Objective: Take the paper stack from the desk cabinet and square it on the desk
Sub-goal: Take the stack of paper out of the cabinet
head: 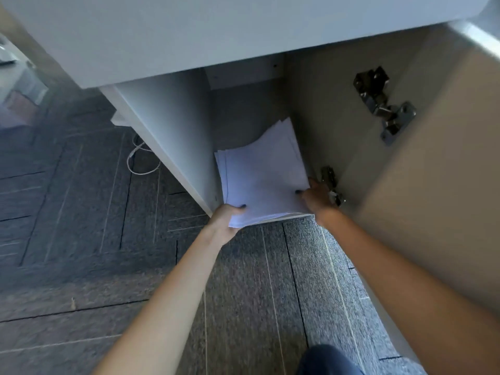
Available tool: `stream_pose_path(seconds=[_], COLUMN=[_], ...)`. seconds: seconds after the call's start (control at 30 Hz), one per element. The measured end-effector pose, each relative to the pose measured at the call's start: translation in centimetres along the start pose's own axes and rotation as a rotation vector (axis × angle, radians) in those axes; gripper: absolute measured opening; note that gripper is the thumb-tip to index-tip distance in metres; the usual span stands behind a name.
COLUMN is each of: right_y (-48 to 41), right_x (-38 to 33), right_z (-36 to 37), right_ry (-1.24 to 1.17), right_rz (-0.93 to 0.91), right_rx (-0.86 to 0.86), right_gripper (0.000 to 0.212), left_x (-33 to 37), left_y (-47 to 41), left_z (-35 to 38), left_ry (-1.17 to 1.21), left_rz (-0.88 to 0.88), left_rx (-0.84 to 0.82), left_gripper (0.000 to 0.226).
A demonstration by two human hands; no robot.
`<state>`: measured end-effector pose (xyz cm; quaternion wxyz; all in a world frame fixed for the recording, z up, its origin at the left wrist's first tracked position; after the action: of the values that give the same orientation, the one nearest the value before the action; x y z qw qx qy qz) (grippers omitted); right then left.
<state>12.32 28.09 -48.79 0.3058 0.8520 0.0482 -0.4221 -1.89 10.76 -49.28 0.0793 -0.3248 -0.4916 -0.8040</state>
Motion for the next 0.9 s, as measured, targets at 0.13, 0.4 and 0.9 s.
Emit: stream_pose_path(seconds=[0.13,0.4,0.9], right_y=[4.6,12.5,31.4], right_x=[-0.6,-2.1,-8.3], right_z=[-1.1,-4.3,-11.1], right_ry=[-0.112,-0.254,-0.206], right_rz=[0.032,-0.058,-0.005], right_rx=[0.040,0.031,-0.054], right_gripper=[0.039,0.039,0.035], left_x=[0.8,1.7,5.7], left_y=[3.3,10.5,30.6], left_z=[-0.2,0.0,-0.7], left_ry=[-0.015,-0.019,-0.210], left_rz=[0.050,0.195,0.086], left_rx=[-0.048,-0.091,-0.024], left_gripper=[0.040,0.057,0.066])
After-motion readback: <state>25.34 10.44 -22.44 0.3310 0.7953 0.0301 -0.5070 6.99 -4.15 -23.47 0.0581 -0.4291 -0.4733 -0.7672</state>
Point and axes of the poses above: each hand's wrist, its own y-axis away from the middle knuckle, its own z-axis out of the palm, x = y × z, the point moved 6 cm from there along -y, towards the middle knuckle, and after that the axes turned 13 degrees about y, right-handed, at the moved point
